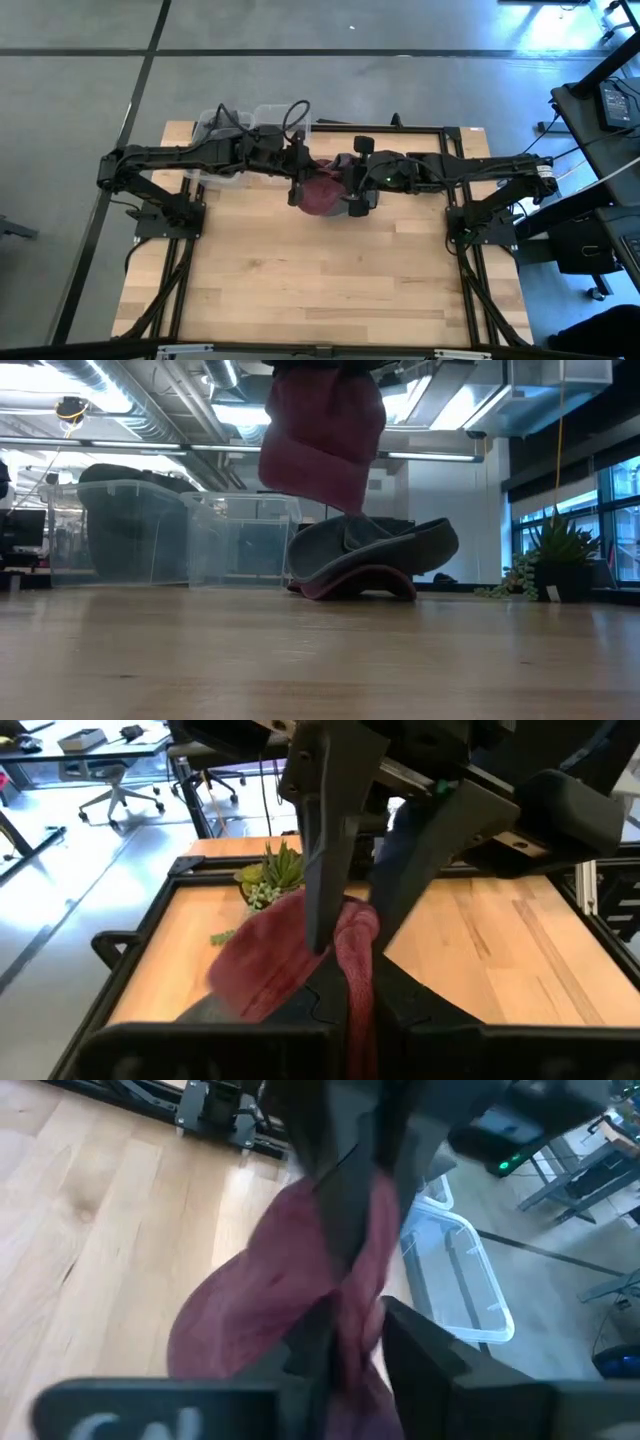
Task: Pick & Place hat
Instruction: Put the bottom red cap into the right transparent bin
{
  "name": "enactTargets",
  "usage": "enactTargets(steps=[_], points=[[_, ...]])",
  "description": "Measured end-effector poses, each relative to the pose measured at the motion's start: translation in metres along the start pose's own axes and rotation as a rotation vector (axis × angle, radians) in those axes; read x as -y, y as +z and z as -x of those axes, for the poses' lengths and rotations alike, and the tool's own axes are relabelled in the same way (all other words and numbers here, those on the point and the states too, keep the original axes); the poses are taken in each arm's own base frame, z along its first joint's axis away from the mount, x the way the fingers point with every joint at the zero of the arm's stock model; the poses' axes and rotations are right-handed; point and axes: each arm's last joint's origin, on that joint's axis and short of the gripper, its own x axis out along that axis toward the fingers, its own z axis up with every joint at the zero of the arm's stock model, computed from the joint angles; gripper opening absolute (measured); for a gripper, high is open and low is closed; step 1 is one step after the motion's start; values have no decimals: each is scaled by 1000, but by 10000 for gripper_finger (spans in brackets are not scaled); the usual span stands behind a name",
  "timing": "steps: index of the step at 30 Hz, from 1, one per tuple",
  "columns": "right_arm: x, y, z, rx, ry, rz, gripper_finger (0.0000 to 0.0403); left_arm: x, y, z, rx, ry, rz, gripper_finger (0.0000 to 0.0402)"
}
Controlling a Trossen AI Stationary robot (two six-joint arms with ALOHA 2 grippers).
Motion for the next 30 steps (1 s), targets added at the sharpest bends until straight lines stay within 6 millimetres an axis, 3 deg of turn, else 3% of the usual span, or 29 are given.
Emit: enactTargets(steps=[8, 13, 16, 19, 24, 30], points=[[12, -11, 34, -89, -45, -110, 189, -8, 20, 43, 111, 172, -16, 8], [16, -21, 52, -151, -36, -182, 219, -24, 31, 80, 158, 450, -65, 8], [16, -25, 56, -193, -30, -205, 226, -37, 30, 89, 152, 581, -60, 8], [14, -29, 55, -230, -25, -213, 227, -56, 20, 91, 141, 675, -33, 7], [13, -29, 52, -239, -24, -214, 227, -89, -14, 83, 64, 781, 29, 7], [12, -31, 51, -263, -23, -228, 227, -108, -54, 76, 96, 802, 99, 7]])
